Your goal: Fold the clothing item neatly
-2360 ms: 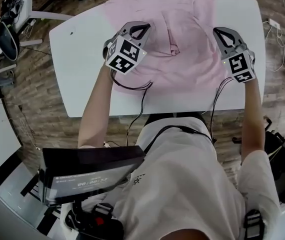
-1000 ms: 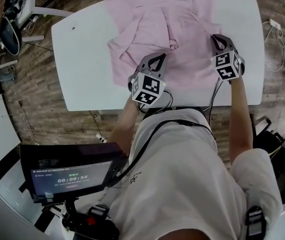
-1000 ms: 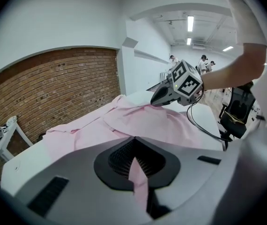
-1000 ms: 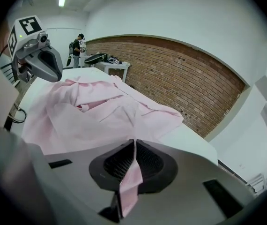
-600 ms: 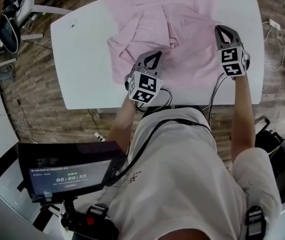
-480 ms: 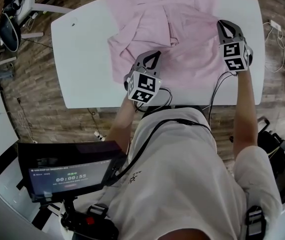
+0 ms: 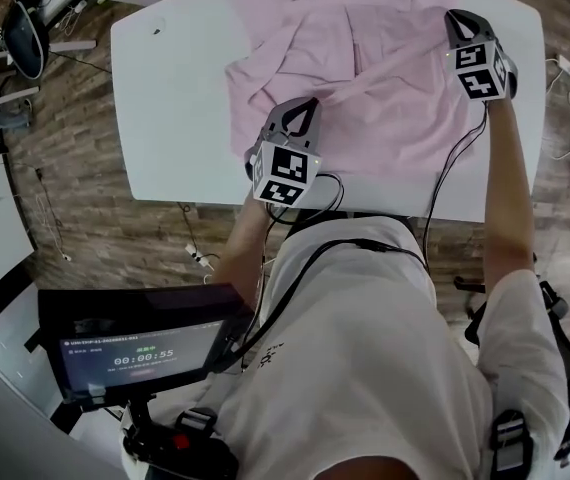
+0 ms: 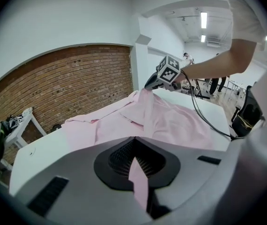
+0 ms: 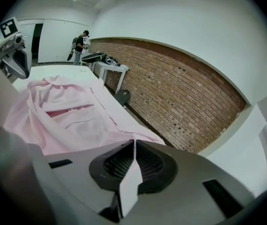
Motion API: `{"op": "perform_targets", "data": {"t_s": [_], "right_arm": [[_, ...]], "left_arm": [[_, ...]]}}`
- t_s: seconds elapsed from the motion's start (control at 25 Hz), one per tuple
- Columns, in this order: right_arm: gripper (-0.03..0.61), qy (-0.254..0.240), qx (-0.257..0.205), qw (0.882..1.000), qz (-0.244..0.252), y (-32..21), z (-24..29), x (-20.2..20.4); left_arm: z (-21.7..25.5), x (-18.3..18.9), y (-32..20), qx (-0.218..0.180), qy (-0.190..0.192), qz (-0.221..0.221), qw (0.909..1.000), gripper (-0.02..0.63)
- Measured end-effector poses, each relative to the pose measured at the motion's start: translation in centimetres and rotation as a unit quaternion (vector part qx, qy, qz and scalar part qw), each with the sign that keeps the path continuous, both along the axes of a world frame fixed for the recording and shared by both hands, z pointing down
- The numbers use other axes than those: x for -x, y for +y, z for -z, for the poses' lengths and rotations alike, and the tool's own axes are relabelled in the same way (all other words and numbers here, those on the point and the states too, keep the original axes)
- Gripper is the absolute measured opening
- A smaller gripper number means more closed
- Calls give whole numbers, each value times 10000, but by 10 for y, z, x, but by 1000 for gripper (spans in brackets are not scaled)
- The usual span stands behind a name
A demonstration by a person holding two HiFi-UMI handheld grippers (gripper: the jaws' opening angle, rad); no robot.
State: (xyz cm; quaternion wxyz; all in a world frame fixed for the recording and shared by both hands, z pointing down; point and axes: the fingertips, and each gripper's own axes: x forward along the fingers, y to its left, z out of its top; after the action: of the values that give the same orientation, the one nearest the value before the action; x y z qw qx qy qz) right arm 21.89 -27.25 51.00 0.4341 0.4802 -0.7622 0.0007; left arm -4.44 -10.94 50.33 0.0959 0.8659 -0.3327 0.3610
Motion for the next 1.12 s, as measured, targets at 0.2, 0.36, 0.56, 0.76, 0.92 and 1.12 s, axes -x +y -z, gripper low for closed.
{"op": "perform_targets", "data": {"t_s": [0.2,0.36,0.56,0.76,0.92,1.12], "right_arm": [[18,93,281,9996,7,-21,-26,-6],[20,250,581,9980,-2,-24,-49,-12],[21,162,594,9981,-56,-25,-55,-13],[32,10,301,9995,9,-28,-30,-11],[32,-34,34,9998,202,-27,-8,-2],[32,-288,-295,9967,700,-7,24,39]], "left_arm": [[-3,14,2,55,-43,340,9994,2],[-7,27,7,103,-144,614,9980,3],[-19,47,18,225,-297,980,9945,3],[-15,63,19,43,-320,1322,9907,2],[-10,66,19,-71,-296,1487,9884,2],[-1,66,25,-154,-162,1735,9846,2]]}}
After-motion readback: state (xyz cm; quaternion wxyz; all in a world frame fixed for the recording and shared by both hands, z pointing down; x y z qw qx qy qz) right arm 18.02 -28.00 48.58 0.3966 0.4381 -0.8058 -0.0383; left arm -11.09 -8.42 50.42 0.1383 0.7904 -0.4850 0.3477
